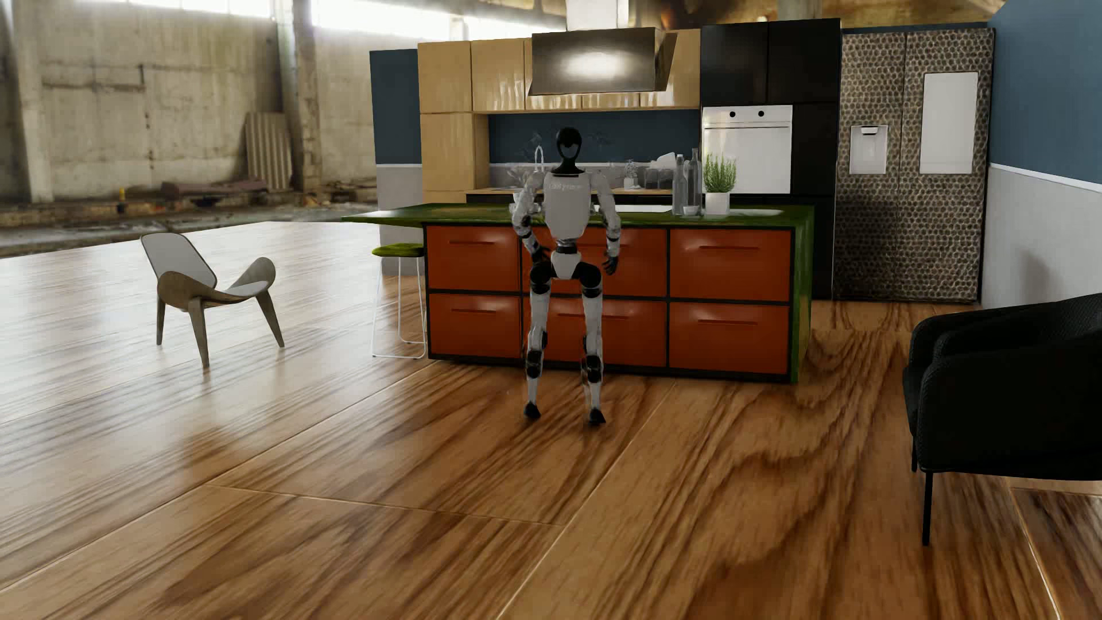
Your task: Stretch up
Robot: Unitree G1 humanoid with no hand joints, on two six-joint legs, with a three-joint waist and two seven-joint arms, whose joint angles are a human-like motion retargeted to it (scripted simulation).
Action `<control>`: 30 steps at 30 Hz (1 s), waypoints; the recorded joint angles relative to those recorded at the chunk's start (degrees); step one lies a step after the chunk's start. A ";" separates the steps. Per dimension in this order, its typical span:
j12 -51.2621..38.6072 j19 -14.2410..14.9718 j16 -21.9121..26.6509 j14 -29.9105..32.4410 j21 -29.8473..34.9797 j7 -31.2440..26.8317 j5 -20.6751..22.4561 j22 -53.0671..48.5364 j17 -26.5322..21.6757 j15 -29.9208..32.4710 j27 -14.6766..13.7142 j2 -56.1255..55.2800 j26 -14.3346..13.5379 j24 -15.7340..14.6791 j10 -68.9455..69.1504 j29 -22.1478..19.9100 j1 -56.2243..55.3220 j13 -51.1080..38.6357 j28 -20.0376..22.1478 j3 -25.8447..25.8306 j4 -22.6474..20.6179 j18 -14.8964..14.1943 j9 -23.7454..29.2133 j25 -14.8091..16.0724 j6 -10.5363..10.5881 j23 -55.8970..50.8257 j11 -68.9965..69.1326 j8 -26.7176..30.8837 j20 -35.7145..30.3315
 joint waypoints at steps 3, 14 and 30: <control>0.38 0.00 -0.14 -1.59 3.61 0.00 -0.62 0.45 -0.29 -0.13 0.00 0.72 0.00 0.00 0.63 0.00 -0.38 -0.20 0.00 -0.92 -0.38 0.00 -0.55 0.00 -0.15 -0.10 -0.46 0.00 0.36; -5.05 0.00 -0.01 -1.99 6.01 0.00 -0.49 1.21 -1.57 0.25 0.00 0.78 0.00 0.00 1.09 0.00 -0.56 -4.63 0.00 -1.24 -0.26 0.00 -0.40 0.00 -0.41 -1.05 -0.54 0.00 1.56; -80.65 0.00 28.26 -0.40 20.01 0.00 0.12 2.43 -24.78 1.34 0.00 1.65 0.00 0.00 0.68 0.00 -0.17 -81.59 0.00 -4.35 -0.43 0.00 -1.18 0.00 -1.50 -2.96 -0.86 0.00 -5.56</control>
